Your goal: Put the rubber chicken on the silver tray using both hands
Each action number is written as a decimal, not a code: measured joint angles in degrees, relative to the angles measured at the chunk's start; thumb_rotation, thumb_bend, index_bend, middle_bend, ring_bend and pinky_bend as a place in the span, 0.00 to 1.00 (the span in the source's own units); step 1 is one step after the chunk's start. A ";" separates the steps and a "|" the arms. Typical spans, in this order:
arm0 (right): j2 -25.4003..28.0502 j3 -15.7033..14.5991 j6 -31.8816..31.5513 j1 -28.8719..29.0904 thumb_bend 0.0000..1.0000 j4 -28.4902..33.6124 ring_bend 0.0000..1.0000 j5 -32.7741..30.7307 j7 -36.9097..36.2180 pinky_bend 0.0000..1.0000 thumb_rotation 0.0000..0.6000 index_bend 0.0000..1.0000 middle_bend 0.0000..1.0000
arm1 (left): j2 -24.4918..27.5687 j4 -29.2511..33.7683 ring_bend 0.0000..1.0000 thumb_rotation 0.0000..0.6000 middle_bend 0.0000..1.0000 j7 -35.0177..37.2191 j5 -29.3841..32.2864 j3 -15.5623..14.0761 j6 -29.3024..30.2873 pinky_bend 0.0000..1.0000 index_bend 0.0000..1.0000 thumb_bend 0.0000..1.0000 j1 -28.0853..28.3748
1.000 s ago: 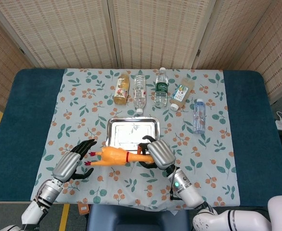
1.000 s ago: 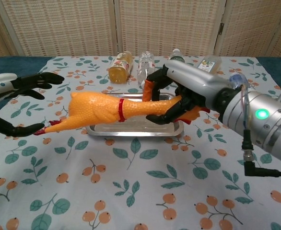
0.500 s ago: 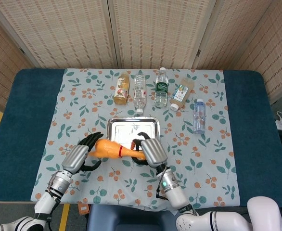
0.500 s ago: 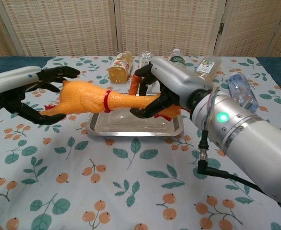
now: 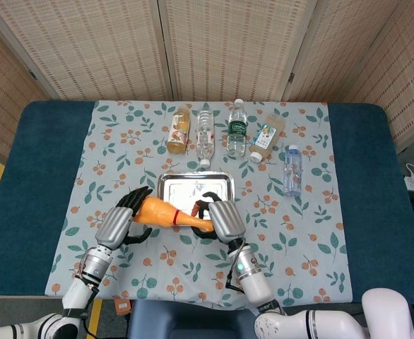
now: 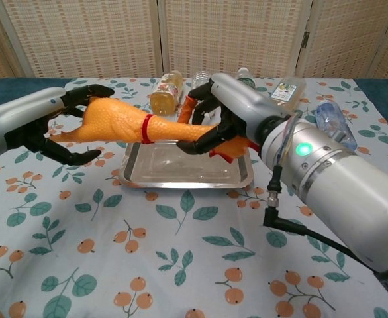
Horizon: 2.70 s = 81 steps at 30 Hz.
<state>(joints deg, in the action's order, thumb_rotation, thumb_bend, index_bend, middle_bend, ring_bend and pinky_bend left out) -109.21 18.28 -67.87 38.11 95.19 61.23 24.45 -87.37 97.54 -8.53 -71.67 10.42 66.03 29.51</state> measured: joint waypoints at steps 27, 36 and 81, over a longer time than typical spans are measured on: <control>1.96 -0.33 -0.20 1.34 0.28 1.79 0.61 -1.93 1.17 0.82 1.00 0.89 0.59 | -6.22 -6.21 0.69 1.00 0.80 1.20 2.98 3.01 3.00 0.86 0.86 0.69 1.10; 2.04 -0.65 -0.59 1.59 0.28 2.19 0.61 -2.31 1.61 0.82 1.00 0.89 0.59 | -5.68 -7.83 0.74 1.00 0.85 -0.48 -2.22 0.70 3.97 0.92 0.91 0.81 1.41; 1.32 -0.99 -2.26 2.21 0.28 2.39 0.61 -3.01 3.25 0.82 1.00 0.89 0.59 | -3.24 -1.29 0.72 1.00 0.85 10.13 0.48 1.84 2.81 0.88 0.89 0.84 1.20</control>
<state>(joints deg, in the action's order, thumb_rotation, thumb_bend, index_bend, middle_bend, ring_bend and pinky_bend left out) -107.89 17.29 -70.13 40.32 97.58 58.22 27.70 -90.61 96.25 1.61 -71.19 12.26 68.84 30.71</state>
